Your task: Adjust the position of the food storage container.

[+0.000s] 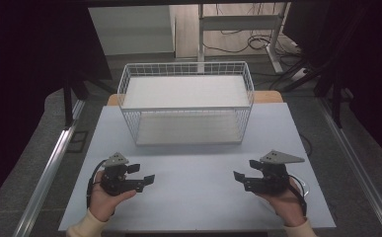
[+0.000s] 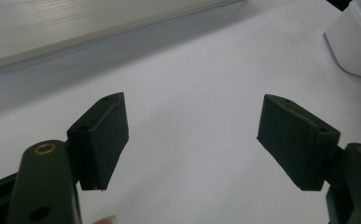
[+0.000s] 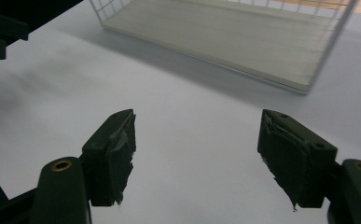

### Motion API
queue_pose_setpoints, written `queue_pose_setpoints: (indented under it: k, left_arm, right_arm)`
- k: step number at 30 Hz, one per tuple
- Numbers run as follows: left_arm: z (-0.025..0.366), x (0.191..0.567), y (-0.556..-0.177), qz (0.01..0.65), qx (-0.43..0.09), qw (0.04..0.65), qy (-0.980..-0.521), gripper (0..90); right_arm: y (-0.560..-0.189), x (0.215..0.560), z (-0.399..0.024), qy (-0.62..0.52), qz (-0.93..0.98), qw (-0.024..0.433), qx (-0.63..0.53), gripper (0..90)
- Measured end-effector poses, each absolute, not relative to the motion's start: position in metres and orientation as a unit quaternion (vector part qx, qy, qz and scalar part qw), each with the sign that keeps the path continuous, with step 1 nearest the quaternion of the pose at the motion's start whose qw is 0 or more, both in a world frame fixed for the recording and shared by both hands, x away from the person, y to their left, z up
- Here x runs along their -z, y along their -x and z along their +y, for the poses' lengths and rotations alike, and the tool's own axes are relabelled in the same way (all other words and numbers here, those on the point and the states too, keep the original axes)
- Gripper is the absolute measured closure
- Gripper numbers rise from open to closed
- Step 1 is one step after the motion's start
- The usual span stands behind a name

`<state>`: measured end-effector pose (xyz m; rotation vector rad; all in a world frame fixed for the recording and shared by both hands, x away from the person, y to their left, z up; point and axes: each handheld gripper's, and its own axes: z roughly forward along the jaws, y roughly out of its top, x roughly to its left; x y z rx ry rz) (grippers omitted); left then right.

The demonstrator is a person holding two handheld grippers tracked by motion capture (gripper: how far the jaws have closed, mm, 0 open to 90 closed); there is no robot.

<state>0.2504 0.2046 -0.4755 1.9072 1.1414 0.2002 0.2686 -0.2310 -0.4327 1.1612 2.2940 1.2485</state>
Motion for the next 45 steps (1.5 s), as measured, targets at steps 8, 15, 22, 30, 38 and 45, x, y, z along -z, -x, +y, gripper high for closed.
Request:
queue_pose_setpoints:
  k: [8, 15, 22, 30, 38, 45]
  left_arm:
    - [0.206, 0.475, -0.251, 0.461, -0.079, 0.439, -0.767, 24.4]
    - [0.208, 0.476, -0.252, 0.464, -0.078, 0.439, -0.765, 24.4]
    - [0.208, 0.476, -0.252, 0.465, -0.081, 0.440, -0.764, 24.4]
    - [0.210, 0.475, -0.253, 0.468, -0.084, 0.442, -0.760, 24.6]
    - [0.210, 0.475, -0.253, 0.468, -0.084, 0.441, -0.761, 24.7]
    - [0.209, 0.476, -0.253, 0.468, -0.082, 0.439, -0.763, 24.7]
  right_arm:
    - [-0.263, 0.427, -0.269, -0.438, 0.773, 0.162, -0.430, 29.3]
    - [-0.255, 0.425, -0.308, -0.477, 0.747, 0.179, -0.426, 29.5]
    - [-0.241, 0.427, -0.354, -0.525, 0.724, 0.198, -0.401, 38.0]
    - [-0.225, 0.435, -0.388, -0.553, 0.722, 0.194, -0.367, 70.7]
    - [-0.231, 0.451, -0.394, -0.574, 0.749, 0.182, -0.277, 89.5]
    - [-0.237, 0.461, -0.381, -0.561, 0.770, 0.171, -0.252, 89.5]
